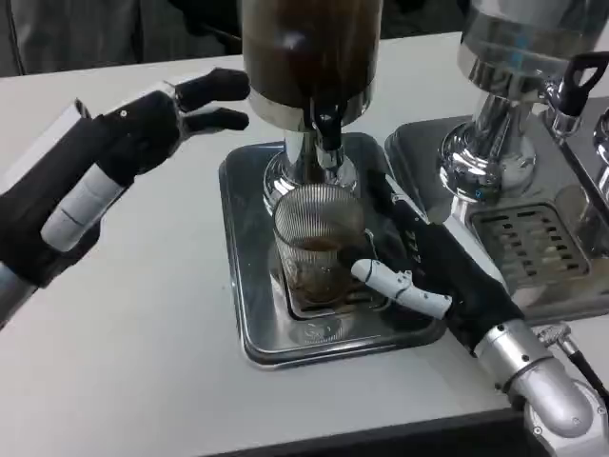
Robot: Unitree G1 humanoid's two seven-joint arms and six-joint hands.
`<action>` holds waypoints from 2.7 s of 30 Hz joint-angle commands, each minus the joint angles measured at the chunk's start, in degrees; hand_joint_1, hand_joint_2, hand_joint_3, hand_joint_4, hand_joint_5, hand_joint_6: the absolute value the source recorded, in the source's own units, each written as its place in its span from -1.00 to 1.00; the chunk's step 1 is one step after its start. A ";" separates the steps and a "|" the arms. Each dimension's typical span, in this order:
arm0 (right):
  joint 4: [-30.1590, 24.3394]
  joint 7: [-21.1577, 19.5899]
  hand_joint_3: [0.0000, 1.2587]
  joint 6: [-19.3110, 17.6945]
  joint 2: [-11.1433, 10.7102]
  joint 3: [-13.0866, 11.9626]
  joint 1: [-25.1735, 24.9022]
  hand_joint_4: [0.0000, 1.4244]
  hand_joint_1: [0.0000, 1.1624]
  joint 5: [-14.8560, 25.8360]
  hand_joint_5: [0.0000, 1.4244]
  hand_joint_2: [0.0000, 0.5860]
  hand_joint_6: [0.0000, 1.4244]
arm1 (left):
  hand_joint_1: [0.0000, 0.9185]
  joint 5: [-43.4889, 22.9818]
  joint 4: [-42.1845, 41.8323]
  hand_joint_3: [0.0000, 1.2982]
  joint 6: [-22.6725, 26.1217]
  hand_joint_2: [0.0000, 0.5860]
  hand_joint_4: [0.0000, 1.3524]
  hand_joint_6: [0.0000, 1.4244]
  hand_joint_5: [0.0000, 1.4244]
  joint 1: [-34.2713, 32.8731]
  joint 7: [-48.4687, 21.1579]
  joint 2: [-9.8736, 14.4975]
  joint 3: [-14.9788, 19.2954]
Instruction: Grasp the cup under the faucet to collect the drink, then remove the cup.
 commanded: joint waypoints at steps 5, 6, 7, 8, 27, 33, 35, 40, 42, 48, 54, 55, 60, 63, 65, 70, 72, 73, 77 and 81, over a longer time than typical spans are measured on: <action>1.31 0.58 -1.00 -1.61 0.09 0.01 -1.35 -1.00 -0.04 -0.08 -1.00 -0.27 -1.00 | -1.00 2.30 2.99 -0.63 -2.31 -0.60 -0.74 -0.77 -0.66 2.93 0.84 0.80 0.89; 1.27 0.40 -1.00 -1.52 0.08 0.11 -1.36 -1.00 -0.04 -0.36 -1.00 -0.26 -1.00 | -1.00 2.58 3.33 -0.62 -2.42 -0.60 -0.73 -0.77 -0.66 3.23 0.97 0.74 0.89; 1.30 0.29 -1.00 -1.43 0.12 0.18 -1.37 -1.00 -0.01 -0.54 -1.00 -0.28 -1.00 | -1.00 2.79 3.51 -0.62 -2.50 -0.60 -0.73 -0.77 -0.66 3.47 1.05 0.69 0.91; 1.41 0.09 -1.00 -1.39 0.17 0.26 -1.41 -1.00 -0.01 -0.78 -1.00 -0.28 -1.00 | -1.00 2.99 3.77 -0.62 -2.56 -0.59 -0.73 -0.77 -0.66 3.66 1.15 0.65 0.91; 4.58 -2.57 -1.00 -1.55 2.29 1.58 -2.70 -1.00 0.01 -3.08 -1.00 -0.28 -1.00 | -1.00 4.52 6.87 -0.56 -2.83 -0.57 -0.70 -0.76 -0.64 5.67 2.08 1.41 0.92; 7.53 -2.53 -1.00 -3.01 3.35 2.24 -3.81 -1.00 0.01 -3.31 -1.00 -0.28 -1.00 | -1.00 5.30 7.65 -0.52 -2.57 -0.56 -0.67 -0.74 -0.62 6.45 2.38 1.70 1.20; 8.33 -2.75 -1.00 -3.51 3.62 2.45 -4.07 -1.00 0.01 -3.47 -1.00 -0.28 -1.00 | -1.00 5.40 7.67 -0.51 -2.47 -0.56 -0.66 -0.74 -0.62 6.86 2.54 1.85 1.23; 10.03 -4.38 -1.00 -4.50 4.22 3.31 -4.91 -1.00 0.06 -4.98 -1.00 -0.31 -0.93 | -1.00 5.53 7.79 -0.50 -2.41 -0.52 -0.64 -0.74 -0.60 7.54 2.93 2.28 1.13; 11.03 -5.05 -1.00 -4.75 4.53 3.67 -5.41 -1.00 0.10 -5.35 -1.00 -0.30 -0.87 | -1.00 5.64 7.97 -0.50 -2.39 -0.52 -0.64 -0.74 -0.60 7.61 3.09 2.42 1.06; 12.70 -6.99 -1.00 -5.32 5.00 4.52 -5.95 -1.00 0.21 -6.79 -0.96 -0.32 -0.73 | -1.00 5.79 8.19 -0.49 -2.22 -0.52 -0.64 -0.74 -0.59 8.24 3.40 2.70 1.06; 13.51 -8.18 -1.00 -5.29 5.10 5.02 -6.04 -1.00 0.27 -7.61 -0.85 -0.33 -0.61 | -1.00 6.17 8.82 -0.46 -2.22 -0.51 -0.61 -0.74 -0.57 8.64 3.76 2.97 0.93; 13.63 -8.25 -1.00 -5.33 5.13 5.08 -6.05 -1.00 0.27 -7.63 -0.82 -0.33 -0.59 | -1.00 6.19 8.89 -0.46 -2.22 -0.50 -0.61 -0.74 -0.57 8.66 3.79 2.98 0.94; 14.54 -9.49 -1.00 -5.60 5.94 5.50 -6.36 -0.94 0.31 -7.92 -0.66 -0.35 -0.43 | -1.00 6.75 9.59 -0.44 -2.33 -0.52 -0.59 -0.73 -0.56 8.84 3.82 3.12 1.07; 15.64 -10.96 -0.97 -5.52 6.69 5.60 -6.64 -0.77 0.34 -8.34 -0.52 -0.35 -0.26 | -1.00 6.89 9.94 -0.44 -2.38 -0.55 -0.59 -0.72 -0.55 8.87 3.83 3.28 1.11; 16.31 -12.06 -0.88 -5.56 7.05 5.72 -6.76 -0.65 0.37 -8.74 -0.40 -0.35 -0.03 | -1.00 6.97 10.08 -0.44 -2.42 -0.56 -0.59 -0.72 -0.55 8.92 3.86 3.42 1.13; 17.74 -17.18 -0.57 -6.79 8.40 6.23 -6.46 -0.32 0.49 -10.39 -0.05 -0.38 0.50 | -1.00 7.14 10.62 -0.43 -2.45 -0.54 -0.57 -0.72 -0.55 9.07 3.75 3.69 1.00; 18.28 -19.72 -0.48 -7.52 9.07 6.36 -6.20 -0.24 0.52 -11.15 0.05 -0.38 0.63 | -1.00 7.18 10.75 -0.41 -2.53 -0.52 -0.56 -0.72 -0.55 9.18 3.76 3.73 0.94; 18.40 -21.05 -0.45 -7.81 9.23 6.48 -6.07 -0.20 0.52 -11.73 0.08 -0.39 0.68 | -1.00 7.19 10.77 -0.41 -2.58 -0.52 -0.56 -0.72 -0.55 9.26 3.80 3.73 0.93; 18.48 -25.32 -0.35 -8.43 9.43 6.86 -5.66 -0.09 0.60 -13.57 0.21 -0.38 0.81 | -1.00 7.12 10.80 -0.41 -2.66 -0.51 -0.55 -0.71 -0.55 9.48 3.88 3.69 0.98; 18.17 -29.18 -0.25 -9.00 9.46 6.92 -4.90 0.01 0.63 -14.87 0.31 -0.38 0.92 | -1.00 7.12 10.67 -0.41 -2.63 -0.49 -0.55 -0.71 -0.55 9.65 3.94 3.69 0.94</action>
